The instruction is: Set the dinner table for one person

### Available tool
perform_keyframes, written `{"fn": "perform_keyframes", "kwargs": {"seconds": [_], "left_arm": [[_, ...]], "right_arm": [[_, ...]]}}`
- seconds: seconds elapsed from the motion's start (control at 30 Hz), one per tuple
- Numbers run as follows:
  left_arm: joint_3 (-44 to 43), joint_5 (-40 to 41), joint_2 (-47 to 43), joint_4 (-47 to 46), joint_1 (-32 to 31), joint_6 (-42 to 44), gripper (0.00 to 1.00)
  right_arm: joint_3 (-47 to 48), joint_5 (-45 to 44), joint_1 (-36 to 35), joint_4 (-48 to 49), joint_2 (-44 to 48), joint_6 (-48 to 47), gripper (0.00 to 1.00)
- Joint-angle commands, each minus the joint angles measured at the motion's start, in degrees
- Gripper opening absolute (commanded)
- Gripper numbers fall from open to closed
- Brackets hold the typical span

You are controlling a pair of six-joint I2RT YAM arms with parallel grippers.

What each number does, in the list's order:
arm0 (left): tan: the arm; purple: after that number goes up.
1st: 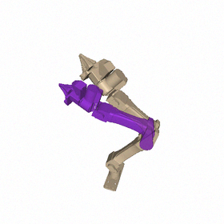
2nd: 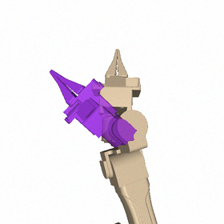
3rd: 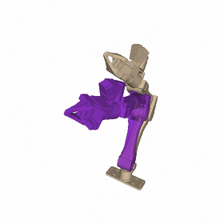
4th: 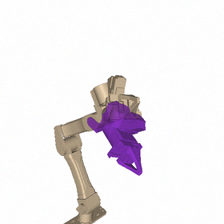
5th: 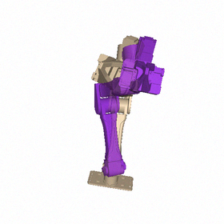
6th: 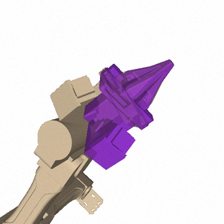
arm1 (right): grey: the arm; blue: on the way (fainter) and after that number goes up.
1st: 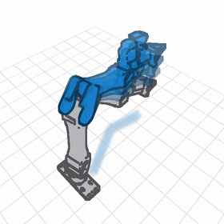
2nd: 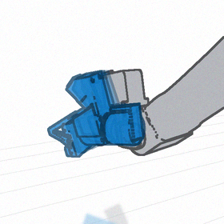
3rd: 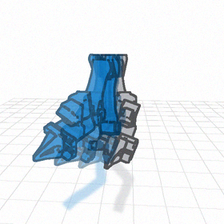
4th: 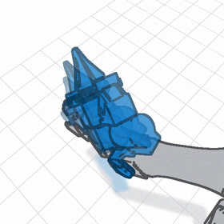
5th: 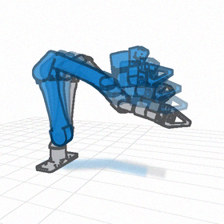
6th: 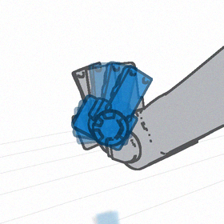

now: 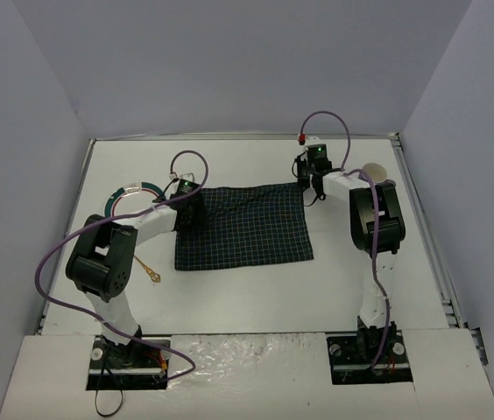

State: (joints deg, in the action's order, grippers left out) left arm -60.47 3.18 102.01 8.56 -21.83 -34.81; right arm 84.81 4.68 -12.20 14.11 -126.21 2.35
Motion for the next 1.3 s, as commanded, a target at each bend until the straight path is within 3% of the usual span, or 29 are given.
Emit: {"fn": "perform_keyframes", "kwargs": {"seconds": [0.0, 0.1, 0.23, 0.3, 0.43, 0.67, 0.97, 1.27], "left_arm": [[1.27, -1.97, 2.67, 3.21, 1.09, -1.03, 0.43], [0.15, -2.40, 2.93, 3.04, 1.17, -0.61, 0.43], [-1.72, -3.09, 2.79, 3.21, 1.17, -0.58, 0.43], [-2.57, -3.18, 2.30, 3.29, 1.17, -0.83, 0.44], [-3.81, -4.81, 0.39, 3.22, 1.09, -0.96, 0.44], [-4.86, -4.12, 0.73, 3.30, 1.24, -1.31, 0.44], [-4.86, -3.85, 3.77, 1.89, 1.54, -3.65, 0.44], [-5.63, -5.10, 6.46, 0.75, 2.07, -5.73, 0.43]], "right_arm": [[3.32, -1.67, 1.13, -1.38, 4.09, -0.89, 0.19], [2.61, -1.24, 1.21, -1.90, 7.13, 0.33, 0.32], [-1.46, 0.86, 1.07, -2.07, 16.29, 4.83, 0.59], [-4.58, 3.23, 0.82, -2.14, 20.94, 8.03, 0.65], [-15.21, 8.93, 0.07, -0.19, 28.48, 17.15, 0.64], [-37.15, 20.30, -2.40, 14.37, 35.25, 30.68, 0.63], [-51.24, 18.83, -2.75, 19.93, 36.76, 33.31, 0.62], [-54.60, 12.56, 1.69, 12.84, 38.29, 30.94, 0.62]]}}
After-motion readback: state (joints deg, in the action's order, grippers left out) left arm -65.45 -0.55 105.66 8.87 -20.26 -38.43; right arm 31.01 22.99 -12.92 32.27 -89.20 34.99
